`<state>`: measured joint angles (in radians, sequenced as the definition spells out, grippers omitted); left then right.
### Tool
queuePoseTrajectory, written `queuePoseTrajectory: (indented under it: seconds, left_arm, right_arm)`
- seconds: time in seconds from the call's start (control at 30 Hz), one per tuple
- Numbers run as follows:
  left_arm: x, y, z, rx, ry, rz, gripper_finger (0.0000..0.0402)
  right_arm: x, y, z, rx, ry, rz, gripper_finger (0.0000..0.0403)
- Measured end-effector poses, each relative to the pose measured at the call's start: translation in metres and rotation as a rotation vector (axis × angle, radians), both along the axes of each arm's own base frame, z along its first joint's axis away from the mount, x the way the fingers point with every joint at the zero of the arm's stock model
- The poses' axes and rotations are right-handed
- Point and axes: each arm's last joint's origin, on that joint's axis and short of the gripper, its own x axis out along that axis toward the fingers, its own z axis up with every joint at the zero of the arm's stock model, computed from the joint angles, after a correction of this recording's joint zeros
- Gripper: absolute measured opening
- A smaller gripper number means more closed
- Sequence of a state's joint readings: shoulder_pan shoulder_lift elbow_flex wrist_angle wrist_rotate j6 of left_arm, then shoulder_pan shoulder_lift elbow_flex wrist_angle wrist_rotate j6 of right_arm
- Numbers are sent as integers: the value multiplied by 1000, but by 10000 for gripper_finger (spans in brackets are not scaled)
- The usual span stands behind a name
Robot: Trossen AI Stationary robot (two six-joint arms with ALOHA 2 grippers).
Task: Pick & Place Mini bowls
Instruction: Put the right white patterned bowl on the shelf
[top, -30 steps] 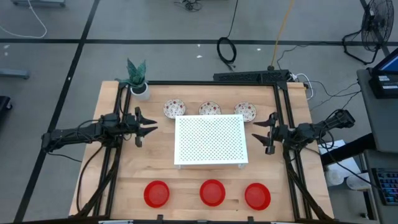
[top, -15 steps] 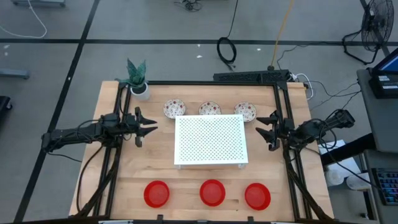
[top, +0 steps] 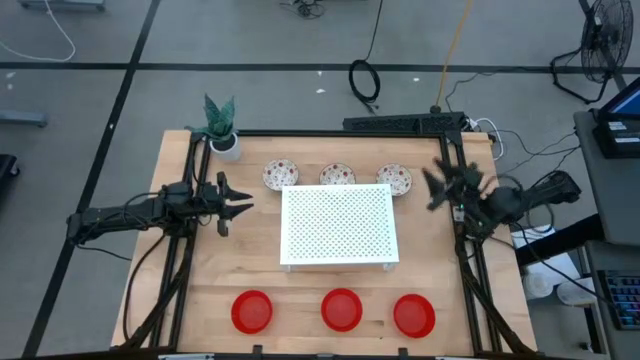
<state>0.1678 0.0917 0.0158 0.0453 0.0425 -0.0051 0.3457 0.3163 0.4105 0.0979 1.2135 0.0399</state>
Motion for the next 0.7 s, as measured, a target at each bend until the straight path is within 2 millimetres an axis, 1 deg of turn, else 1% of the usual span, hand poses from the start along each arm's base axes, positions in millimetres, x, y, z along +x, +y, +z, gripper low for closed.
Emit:
queuePoseTrajectory:
  seconds: [0.07, 0.1, 0.17, 0.2, 0.27, 0.37, 0.43, 0.53, 0.63, 0.7]
  left_arm:
    - [0, 0, 0, 1, -3, 0, 120]
    - [0, 0, 0, 0, -3, 0, 120]
    - [0, 0, 1, 2, -11, 0, 120]
    - [0, 0, 1, 2, -14, 1, 120]
    - [0, 0, 1, 2, -11, -1, 120]
    - [0, 0, 1, 2, -10, 0, 120]
    - [0, 0, 1, 2, -10, 1, 120]
    - [0, 0, 1, 2, -10, 0, 120]
    - [0, 0, 1, 2, -10, 0, 120]
    - [0, 0, 1, 2, -10, 0, 120]
  right_arm:
    - [4, -1, 22, -5, 92, -35, 228]
    - [5, -3, 35, 11, 107, -38, 227]
    - [5, -7, 59, 80, 127, -7, 227]
    - [6, -10, 67, 121, 147, -5, 227]
    - [13, -16, 81, 191, 213, -2, 227]
    - [29, -30, 89, 298, 362, 18, 226]
    - [42, -44, 92, 396, 450, 52, 226]
    - [55, -74, 86, 577, 624, 65, 226]
    - [56, -113, 69, 738, 768, -11, 226]
    - [53, -138, 56, 832, 789, -71, 226]
